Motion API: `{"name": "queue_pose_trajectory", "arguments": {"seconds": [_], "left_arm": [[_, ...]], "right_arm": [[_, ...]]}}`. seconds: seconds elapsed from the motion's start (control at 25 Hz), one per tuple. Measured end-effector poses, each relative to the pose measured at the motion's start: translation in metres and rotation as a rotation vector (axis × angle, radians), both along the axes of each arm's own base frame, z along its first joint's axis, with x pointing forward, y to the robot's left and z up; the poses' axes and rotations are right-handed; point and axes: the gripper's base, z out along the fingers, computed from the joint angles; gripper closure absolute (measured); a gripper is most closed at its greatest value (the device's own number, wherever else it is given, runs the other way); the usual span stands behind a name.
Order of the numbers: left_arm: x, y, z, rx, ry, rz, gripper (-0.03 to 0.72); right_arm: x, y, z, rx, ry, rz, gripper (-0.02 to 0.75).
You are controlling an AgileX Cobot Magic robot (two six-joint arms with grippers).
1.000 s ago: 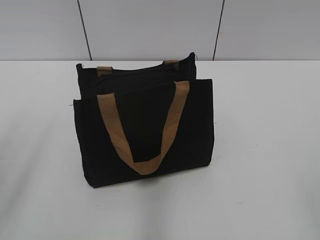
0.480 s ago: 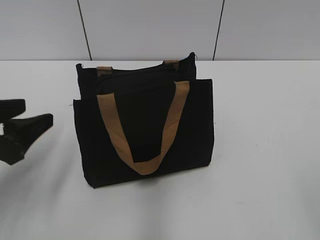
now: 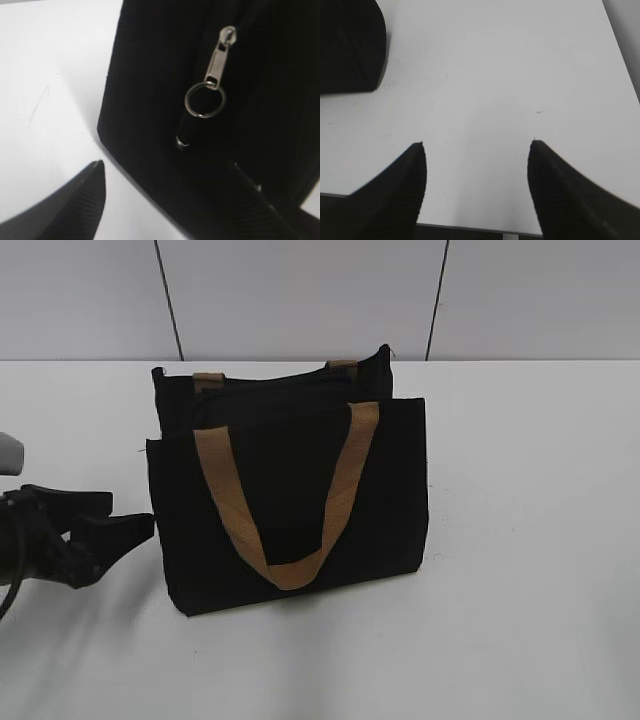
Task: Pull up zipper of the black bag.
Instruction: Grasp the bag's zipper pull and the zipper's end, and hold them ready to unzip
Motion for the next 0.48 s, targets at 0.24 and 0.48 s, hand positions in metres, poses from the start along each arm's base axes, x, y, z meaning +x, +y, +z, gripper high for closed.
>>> {"name": "queue_pose_trajectory", "arguments": {"seconds": [0.24,0.48], "left_arm": [[0.026,-0.005,-0.01,0.009,0.0,-0.05,0.134],[0.041,-0.016,-0.018,0.026,-0.005,-0.142,0.135]], "right_arm": [[0.0,0.0,0.0,0.0,0.0,0.0,0.244],[0.0,0.0,0.0,0.0,0.0,0.0,0.244]]}}
